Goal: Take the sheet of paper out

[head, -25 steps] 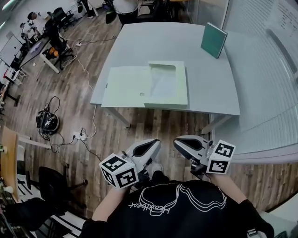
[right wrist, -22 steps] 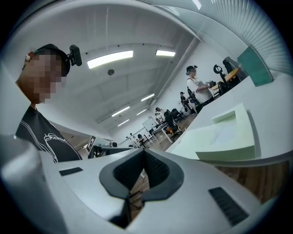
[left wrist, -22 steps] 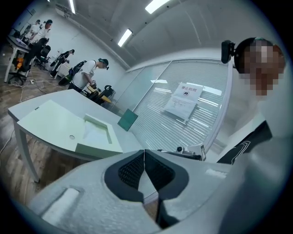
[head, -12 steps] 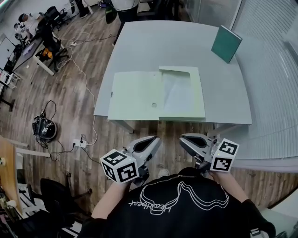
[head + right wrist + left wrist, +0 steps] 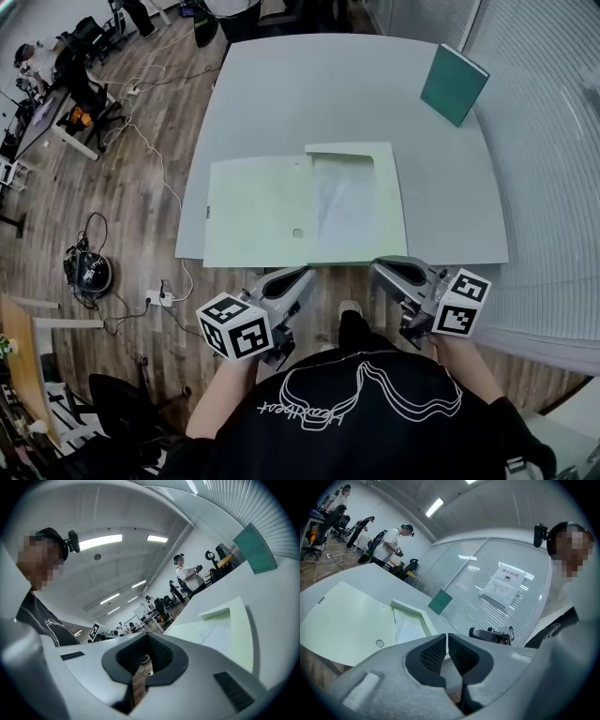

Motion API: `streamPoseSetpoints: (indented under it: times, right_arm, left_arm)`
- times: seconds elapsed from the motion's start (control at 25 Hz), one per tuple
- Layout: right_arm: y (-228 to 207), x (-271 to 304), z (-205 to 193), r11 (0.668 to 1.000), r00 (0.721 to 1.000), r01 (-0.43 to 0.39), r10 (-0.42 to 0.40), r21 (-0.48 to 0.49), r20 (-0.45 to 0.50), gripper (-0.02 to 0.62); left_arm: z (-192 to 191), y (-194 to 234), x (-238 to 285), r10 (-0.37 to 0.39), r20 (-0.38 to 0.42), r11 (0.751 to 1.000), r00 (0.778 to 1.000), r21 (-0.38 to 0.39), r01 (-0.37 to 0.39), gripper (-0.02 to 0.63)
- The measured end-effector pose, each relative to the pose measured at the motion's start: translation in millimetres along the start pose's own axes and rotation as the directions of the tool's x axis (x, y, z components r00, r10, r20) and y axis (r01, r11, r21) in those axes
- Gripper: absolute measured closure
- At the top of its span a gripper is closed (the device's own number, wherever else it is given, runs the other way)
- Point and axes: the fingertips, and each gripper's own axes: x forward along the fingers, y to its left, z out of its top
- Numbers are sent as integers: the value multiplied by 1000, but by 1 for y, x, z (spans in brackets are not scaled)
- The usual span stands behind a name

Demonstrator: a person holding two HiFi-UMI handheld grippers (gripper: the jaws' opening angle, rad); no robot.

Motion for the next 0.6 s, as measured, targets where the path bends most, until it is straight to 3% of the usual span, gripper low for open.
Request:
streamPoseSetpoints:
  times: [0.44,0.6]
  right_arm:
    - [-95,2,61,999,1000,-15,15,50,-1,586]
    - [-109,11,59,998,999,-28,30,50,-24,586]
  left_arm:
    - [48,51,86,66,-44,998,997,-18,-67,588]
    - [35,78,96,93,-127,995,988,-24,-97,518]
